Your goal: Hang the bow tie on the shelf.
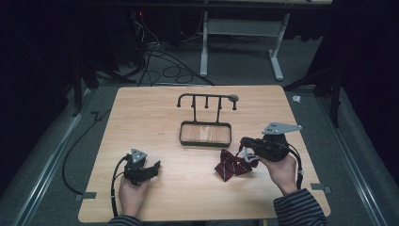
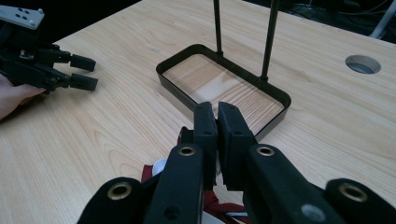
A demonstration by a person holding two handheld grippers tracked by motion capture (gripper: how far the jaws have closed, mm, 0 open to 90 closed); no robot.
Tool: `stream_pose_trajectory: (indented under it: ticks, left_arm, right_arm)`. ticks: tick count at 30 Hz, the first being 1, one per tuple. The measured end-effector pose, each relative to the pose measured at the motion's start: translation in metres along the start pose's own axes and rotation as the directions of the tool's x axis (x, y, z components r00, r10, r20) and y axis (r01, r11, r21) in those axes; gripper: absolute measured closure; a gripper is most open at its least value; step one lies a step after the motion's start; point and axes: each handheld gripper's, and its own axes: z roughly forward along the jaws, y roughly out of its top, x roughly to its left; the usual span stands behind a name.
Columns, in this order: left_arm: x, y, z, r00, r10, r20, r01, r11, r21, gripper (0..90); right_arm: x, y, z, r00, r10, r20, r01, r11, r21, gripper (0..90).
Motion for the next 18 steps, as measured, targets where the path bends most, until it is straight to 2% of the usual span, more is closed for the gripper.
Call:
stream_pose_trajectory:
  ticks: [11, 18]
  left_arm:
    - [0.0, 0.0, 0.0, 1.0, 0.0, 0.0, 0.0, 1.0, 0.0, 34.6]
    - [0.0, 0.0, 0.0, 1.0, 0.0, 0.001, 0.0, 1.0, 0.0, 34.6]
  right_arm:
    - [0.003, 0.012, -0.003, 0.9996, -0.022, -0.018, 0.022, 1.0, -0.02, 88.3]
    - [0.003, 0.02, -0.005, 0.999, -0.02, -0.04, 0.019, 0.999, -0.038, 88.4]
